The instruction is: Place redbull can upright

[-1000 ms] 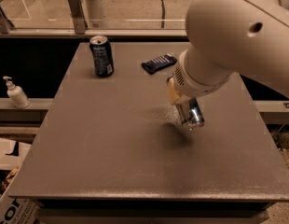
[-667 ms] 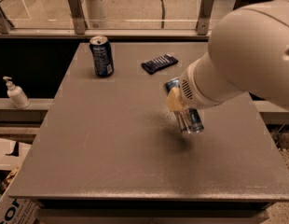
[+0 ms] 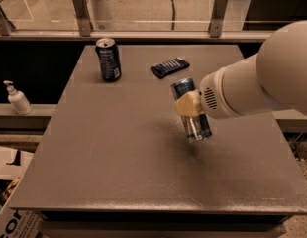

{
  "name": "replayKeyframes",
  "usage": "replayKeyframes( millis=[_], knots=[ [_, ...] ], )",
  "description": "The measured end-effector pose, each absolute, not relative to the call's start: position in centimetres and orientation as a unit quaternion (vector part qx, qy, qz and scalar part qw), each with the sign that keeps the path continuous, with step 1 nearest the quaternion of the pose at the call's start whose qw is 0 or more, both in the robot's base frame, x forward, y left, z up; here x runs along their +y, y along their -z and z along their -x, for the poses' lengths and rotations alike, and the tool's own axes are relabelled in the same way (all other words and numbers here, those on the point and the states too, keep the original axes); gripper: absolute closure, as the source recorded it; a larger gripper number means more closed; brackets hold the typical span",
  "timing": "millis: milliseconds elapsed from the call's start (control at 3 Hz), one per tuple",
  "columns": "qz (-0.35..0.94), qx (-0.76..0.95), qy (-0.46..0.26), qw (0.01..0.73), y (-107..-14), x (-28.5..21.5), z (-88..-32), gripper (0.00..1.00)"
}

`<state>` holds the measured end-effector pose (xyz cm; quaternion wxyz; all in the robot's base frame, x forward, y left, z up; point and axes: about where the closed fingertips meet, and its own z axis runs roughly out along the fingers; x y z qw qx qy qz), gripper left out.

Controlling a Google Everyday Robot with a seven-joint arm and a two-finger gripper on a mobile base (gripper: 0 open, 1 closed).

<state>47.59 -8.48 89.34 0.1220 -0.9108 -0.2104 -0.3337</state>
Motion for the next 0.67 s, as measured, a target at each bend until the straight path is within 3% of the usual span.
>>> replayKeyframes(
  millis=[667],
  knots=[
    [0.884, -0.202, 0.393, 0.15, -88.95, -8.16, -48.13, 1.0]
  ],
)
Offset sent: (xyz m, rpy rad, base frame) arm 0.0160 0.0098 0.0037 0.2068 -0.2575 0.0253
